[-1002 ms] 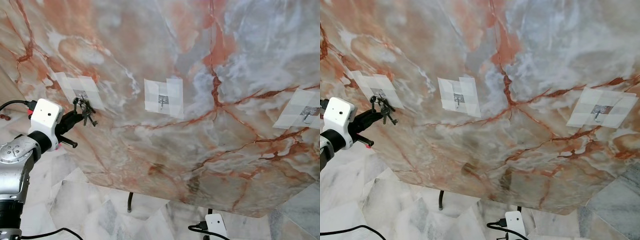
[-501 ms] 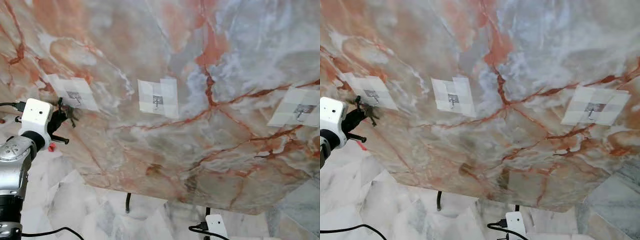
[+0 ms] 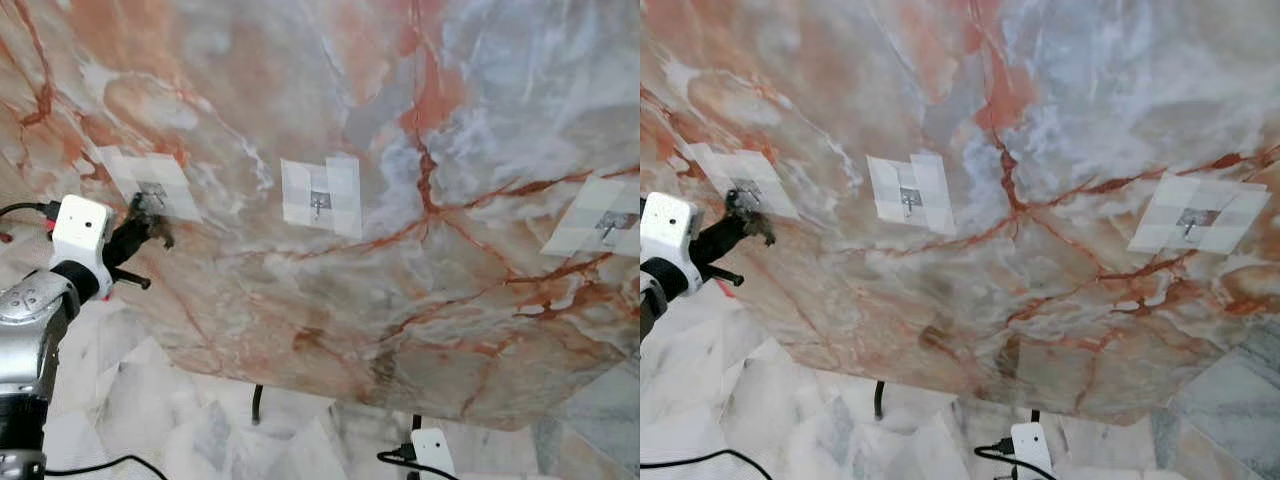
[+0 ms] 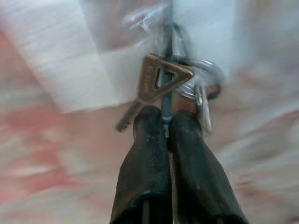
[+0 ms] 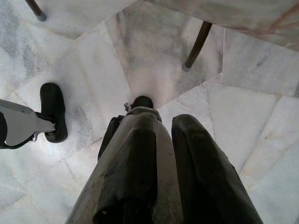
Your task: Hang keys on a hook
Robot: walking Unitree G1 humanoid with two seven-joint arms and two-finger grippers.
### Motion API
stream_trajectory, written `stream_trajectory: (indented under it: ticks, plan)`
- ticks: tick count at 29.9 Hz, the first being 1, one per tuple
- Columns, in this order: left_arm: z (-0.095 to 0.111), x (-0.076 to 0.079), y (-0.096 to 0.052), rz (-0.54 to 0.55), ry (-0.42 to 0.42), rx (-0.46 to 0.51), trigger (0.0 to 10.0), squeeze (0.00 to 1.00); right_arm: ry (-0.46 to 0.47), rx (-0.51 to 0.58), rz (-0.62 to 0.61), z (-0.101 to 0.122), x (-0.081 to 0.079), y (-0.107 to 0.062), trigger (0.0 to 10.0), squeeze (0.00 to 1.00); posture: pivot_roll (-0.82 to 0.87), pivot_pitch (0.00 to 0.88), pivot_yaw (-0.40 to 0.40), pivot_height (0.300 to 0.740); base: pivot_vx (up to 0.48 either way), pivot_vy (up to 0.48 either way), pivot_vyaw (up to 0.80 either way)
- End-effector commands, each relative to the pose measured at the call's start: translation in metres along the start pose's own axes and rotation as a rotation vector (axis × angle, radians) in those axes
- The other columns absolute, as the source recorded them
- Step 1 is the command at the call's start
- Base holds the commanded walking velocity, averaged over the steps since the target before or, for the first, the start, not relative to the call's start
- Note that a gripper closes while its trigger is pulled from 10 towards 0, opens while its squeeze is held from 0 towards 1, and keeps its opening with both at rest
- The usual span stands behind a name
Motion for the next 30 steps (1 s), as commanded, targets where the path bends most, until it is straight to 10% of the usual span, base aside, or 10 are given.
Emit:
stream_trajectory:
  ticks: [1, 30]
  plan:
    - [0.008, 0.013, -0.002, -0.085, -0.031, 0.017, 10.0, 0.00, 0.012, -0.004, 0.007, -0.003, -0.003, 0.000, 10.0, 0.00, -0.09, 0.122, 0.034, 0.740, 0.000, 0.000, 0.00]
    - [0.016, -0.017, 0.004, 0.152, -0.005, 0.056, 10.0, 0.00, 0.012, -0.004, 0.010, -0.002, -0.004, 0.000, 10.0, 0.00, -0.09, 0.126, 0.035, 0.740, 0.000, 0.000, 0.00]
Point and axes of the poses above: a point about 5 cm out from each wrist's last joint towards the gripper, its own y axis pointing out of the wrist towards the gripper, its own z axis along the axis of the wrist's last joint, x = y × z, the point moved 5 cm from there along y, pointing out of the wrist towards the gripper, and after that the axes turned 8 degrees about -y, right-handed, at the moved point
